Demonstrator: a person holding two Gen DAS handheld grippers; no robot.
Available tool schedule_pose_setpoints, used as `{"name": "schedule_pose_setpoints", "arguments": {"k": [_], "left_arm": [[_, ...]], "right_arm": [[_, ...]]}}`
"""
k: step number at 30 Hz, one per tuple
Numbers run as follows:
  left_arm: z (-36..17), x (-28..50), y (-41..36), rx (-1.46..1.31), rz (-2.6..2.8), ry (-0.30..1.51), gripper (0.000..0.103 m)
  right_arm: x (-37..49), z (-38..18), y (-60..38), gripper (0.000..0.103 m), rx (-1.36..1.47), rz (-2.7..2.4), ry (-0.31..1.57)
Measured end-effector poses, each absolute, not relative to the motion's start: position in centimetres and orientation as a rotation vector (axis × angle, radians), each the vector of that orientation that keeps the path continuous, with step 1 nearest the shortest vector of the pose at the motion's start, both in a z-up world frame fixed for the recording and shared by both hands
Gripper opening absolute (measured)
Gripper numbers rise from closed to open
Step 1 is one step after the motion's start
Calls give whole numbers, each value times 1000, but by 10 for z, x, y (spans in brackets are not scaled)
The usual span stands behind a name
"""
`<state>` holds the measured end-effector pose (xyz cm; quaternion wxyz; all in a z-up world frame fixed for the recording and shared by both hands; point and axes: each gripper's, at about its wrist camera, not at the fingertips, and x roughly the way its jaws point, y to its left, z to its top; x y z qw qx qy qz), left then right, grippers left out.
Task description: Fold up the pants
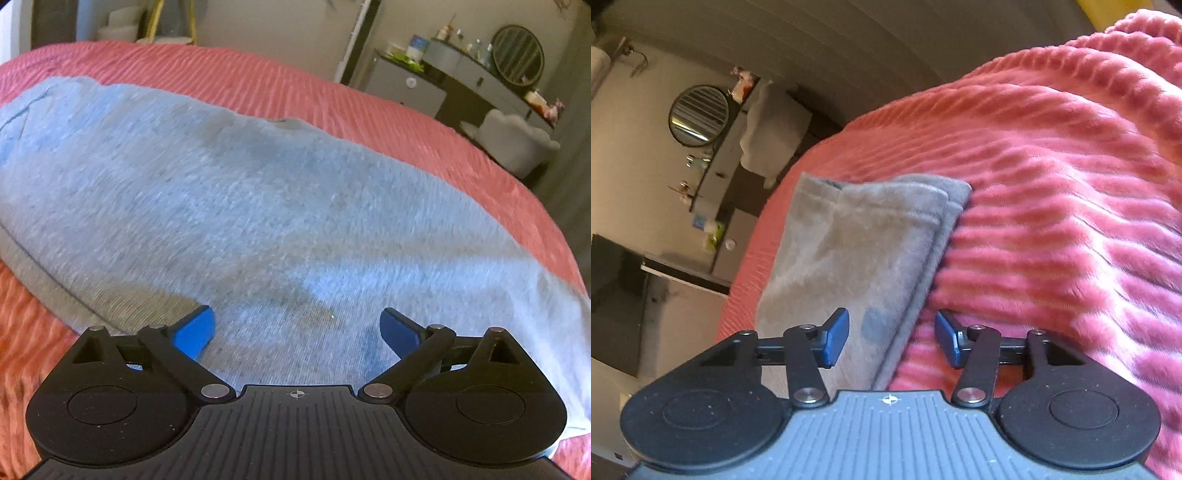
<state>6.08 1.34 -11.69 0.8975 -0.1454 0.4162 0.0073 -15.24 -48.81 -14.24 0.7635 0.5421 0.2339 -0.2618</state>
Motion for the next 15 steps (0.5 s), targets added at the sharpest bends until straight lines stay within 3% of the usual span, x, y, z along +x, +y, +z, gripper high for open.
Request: {"name": "schedule_pose_setpoints", "arguments": {"k": [7,15], "left_arm": [[-119,60,13,-308,15,859,101],[-122,64,4,-242,22,860,102]], "right_arm": [[-138,-157,-508,39,1232,-555,424],[-127,-165,-508,43,1134,-522,413]]}}
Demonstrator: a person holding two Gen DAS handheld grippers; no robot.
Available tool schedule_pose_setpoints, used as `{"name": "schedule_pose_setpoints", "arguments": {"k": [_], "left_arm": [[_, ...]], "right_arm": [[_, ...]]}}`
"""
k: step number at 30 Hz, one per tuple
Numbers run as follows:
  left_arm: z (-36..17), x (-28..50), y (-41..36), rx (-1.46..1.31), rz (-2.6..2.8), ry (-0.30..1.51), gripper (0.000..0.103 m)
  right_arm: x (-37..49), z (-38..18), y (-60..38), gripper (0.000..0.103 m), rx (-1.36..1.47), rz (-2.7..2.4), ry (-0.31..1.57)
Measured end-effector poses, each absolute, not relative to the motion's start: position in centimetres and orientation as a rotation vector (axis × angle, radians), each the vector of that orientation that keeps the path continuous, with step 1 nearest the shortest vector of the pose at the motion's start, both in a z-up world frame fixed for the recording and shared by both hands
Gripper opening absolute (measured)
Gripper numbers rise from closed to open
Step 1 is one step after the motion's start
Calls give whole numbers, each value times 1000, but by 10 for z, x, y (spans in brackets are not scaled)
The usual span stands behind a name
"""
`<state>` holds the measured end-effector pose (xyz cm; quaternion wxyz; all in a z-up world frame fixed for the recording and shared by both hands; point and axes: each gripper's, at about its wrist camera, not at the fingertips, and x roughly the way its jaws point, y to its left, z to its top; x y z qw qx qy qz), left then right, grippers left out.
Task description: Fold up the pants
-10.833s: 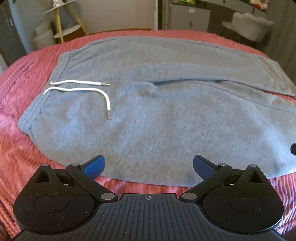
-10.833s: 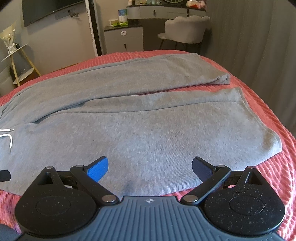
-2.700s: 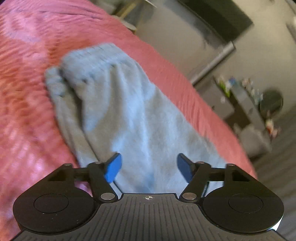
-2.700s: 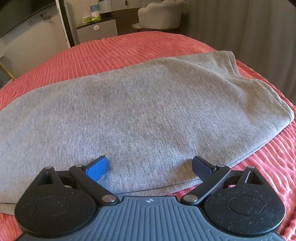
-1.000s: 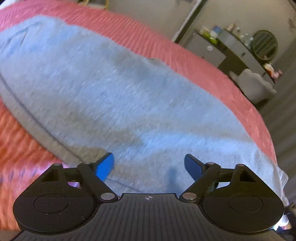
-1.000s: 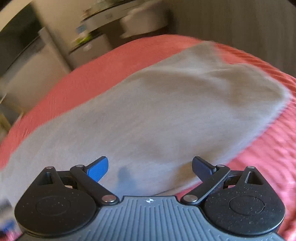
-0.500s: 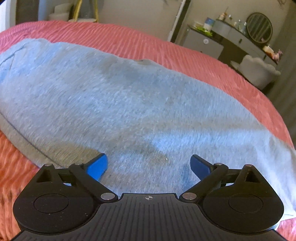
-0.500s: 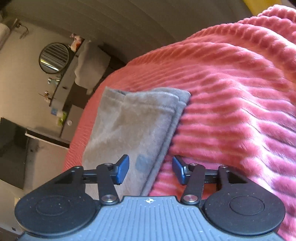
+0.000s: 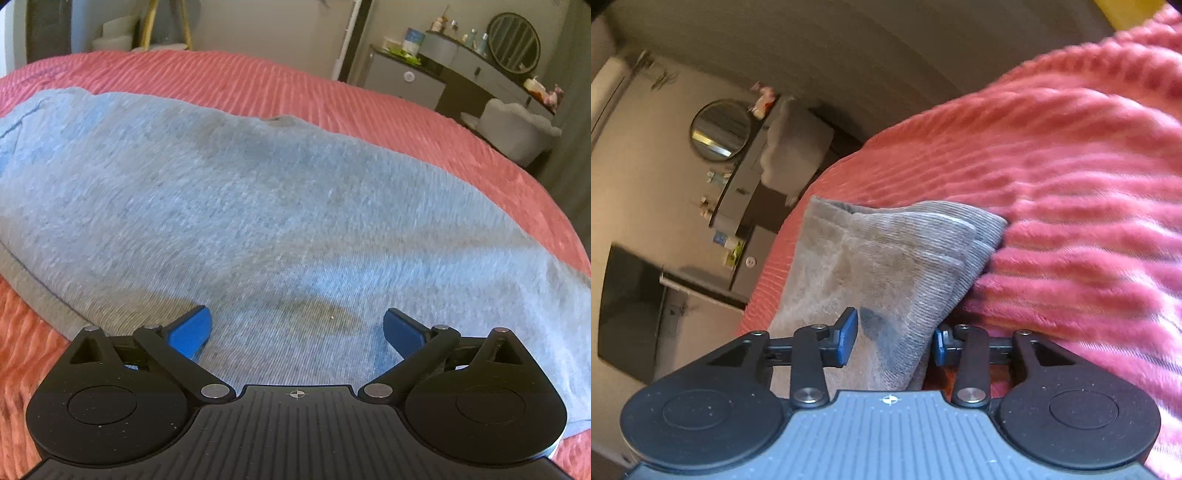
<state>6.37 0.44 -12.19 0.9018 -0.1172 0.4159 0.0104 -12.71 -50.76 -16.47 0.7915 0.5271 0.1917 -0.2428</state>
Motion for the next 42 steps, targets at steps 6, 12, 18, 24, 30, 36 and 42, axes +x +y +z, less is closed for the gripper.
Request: {"name": "schedule_pose_setpoints", "arguments": {"k": [6,12,18,24,30,36,42], "left_arm": [[-123,64,5,-242,21,857,102],[-123,64,5,-245,20,856,102],[-122,63,7,-267,18,851,102],[-120,62,13,-313,10,842,102],[-114,55,27,-408,8,818,102],[-94,35,51,-510,39,740,102],[-75,7,84,-515,100,604,102]], "right_arm": [[-120,-161,-507,61,1097,-498,380],[-108,-155,-509,27,1086,-588,460],[-113,-144,-506,13,1069,-597,448],[-98,-140,-499,13,932,-652,550],[-77,-99,-477,11,737,-656,576],[-15,-7,-365,11,361,-357,489],[18,-22,-169,12,52,174,583]]}}
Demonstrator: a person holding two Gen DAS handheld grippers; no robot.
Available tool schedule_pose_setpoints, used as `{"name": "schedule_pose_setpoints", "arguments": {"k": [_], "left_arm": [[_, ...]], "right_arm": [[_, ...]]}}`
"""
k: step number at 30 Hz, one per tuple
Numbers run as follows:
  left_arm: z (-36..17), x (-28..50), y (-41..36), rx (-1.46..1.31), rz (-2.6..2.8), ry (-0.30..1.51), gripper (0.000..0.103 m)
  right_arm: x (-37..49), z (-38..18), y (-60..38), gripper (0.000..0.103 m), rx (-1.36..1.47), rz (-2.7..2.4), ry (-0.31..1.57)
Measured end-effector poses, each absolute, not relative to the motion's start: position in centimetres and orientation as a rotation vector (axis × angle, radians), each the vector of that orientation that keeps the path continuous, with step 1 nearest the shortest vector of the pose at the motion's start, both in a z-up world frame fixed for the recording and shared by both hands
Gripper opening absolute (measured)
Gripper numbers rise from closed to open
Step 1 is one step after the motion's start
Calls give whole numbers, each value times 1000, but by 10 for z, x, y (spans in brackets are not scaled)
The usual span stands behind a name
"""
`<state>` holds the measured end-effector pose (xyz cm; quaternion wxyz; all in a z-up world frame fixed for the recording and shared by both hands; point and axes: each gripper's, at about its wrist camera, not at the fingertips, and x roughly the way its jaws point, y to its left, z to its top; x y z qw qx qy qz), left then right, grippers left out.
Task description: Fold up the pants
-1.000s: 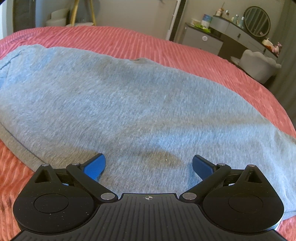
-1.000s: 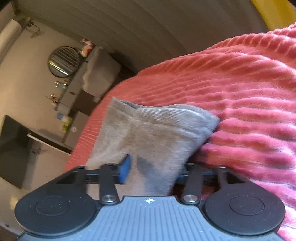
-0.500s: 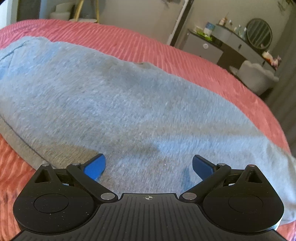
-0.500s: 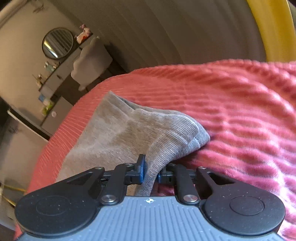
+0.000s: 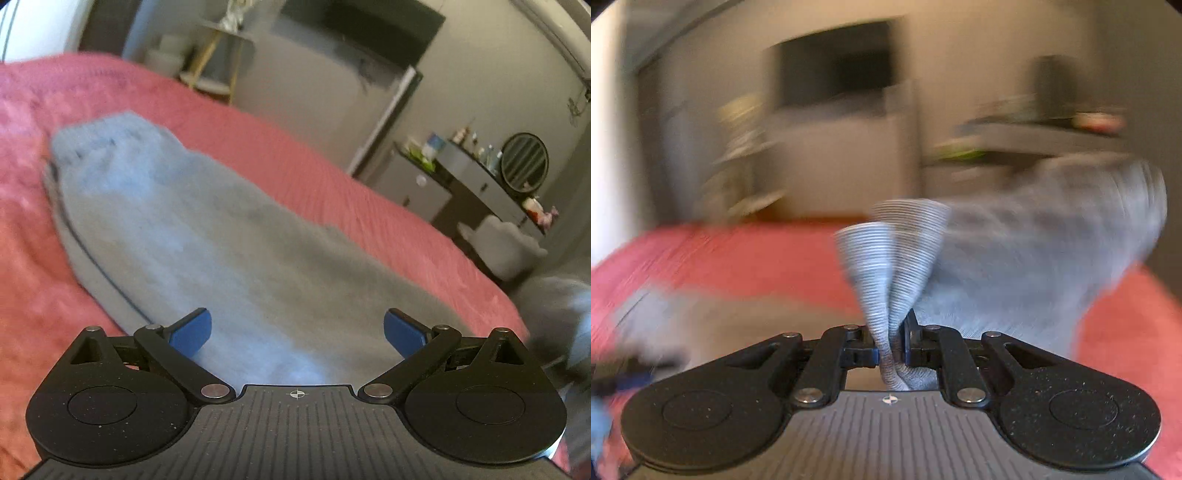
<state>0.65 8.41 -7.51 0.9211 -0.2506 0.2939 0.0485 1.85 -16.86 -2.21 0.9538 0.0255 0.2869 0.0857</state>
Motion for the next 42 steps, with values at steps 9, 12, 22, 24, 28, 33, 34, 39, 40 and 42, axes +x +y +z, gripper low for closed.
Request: {"name": "schedule_pose_setpoints", "arguments": {"k": [9,12,22,24,28,33,34,39,40,42], "left_arm": [[-100,27,98,-656,63,733,102],[-103,36,89,-627,6,774,102],[-129,59,55,-733,-342,989,102],[-130,64,45,-694,-332,996,101],[-126,62,26,-564,-317,989,57],[-127,55,35,-604,-270,1002,17],[-127,52,39,-630,-269,999,16],[-117,40,37,-565,-211,1007,14],[-115,38,35,-533,-188,1014,14],[-109,34,36,-473,-145,1018,34]], "right_arm": [[5,-111,-76,63,-77,368,839],[-12,-86,-115,88,88,383,768],[-56,-87,-274,94,877,24,641],[-63,-90,-286,94,907,23,624],[-63,-96,-272,94,844,27,636],[-74,-93,-275,94,871,51,587],[-75,-92,-278,94,892,52,565],[-81,-90,-292,96,964,52,488],[-82,-91,-295,96,982,58,480],[-81,-96,-297,96,1004,47,481]]}}
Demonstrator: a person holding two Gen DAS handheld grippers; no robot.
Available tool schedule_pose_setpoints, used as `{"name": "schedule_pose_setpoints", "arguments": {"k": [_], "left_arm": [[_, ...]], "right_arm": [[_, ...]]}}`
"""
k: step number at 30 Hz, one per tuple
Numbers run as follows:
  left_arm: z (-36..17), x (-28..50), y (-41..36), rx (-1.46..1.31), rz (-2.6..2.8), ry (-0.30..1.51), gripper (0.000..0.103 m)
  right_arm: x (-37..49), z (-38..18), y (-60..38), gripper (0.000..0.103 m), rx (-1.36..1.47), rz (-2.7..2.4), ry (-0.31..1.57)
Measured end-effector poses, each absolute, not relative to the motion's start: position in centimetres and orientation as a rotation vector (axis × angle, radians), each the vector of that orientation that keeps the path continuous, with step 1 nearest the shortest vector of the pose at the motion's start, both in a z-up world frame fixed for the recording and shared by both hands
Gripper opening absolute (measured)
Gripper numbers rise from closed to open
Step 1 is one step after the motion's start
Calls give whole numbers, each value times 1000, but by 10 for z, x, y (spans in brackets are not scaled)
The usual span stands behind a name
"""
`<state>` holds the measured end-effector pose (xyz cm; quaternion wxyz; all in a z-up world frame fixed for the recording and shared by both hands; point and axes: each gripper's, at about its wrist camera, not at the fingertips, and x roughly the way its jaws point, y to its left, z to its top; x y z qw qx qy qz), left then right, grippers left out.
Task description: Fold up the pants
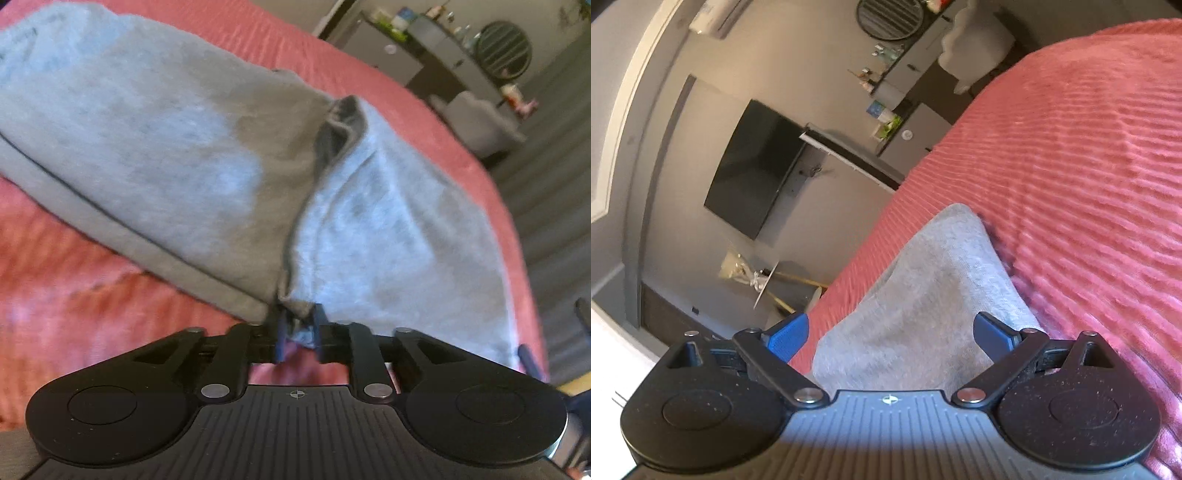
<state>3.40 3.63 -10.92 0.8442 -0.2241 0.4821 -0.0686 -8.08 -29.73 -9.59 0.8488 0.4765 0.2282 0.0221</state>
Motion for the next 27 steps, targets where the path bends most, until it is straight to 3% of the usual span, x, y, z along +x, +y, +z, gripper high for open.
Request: {"name": "schedule_pose_setpoints", "arguments": {"k": [2,4,7,8,10,13,17,20,24,27], "left_arm": [[-96,31,40,-404,-108,968,48],[-78,32,40,-355,-88,879,54],[-61,50,44,-377,-148,777,78],[-59,63,46,-406,-179,757,83],[-63,92,45,-446,-222,763,83],[-77,139,42,-535,-219,830,81],[-107,190,32,-639,-239,934,60],[-120,208,25,-618,-234,976,22],[-97,196,10,-390,-192,802,19],[-93,192,-8,-156,-125,757,31]], "right_arm": [[-80,-98,-301,96,1023,41,496],[-77,-102,-301,96,1039,63,497],[-70,-104,-297,96,1033,79,505],[-66,-106,-295,96,1026,79,516],[-60,-111,-293,96,1020,73,545],[-53,-123,-293,96,1026,63,584],[-47,-137,-297,97,1043,65,594],[-43,-140,-294,97,1004,70,585],[-38,-140,-288,97,924,81,576],[-35,-140,-285,97,889,83,567]]}}
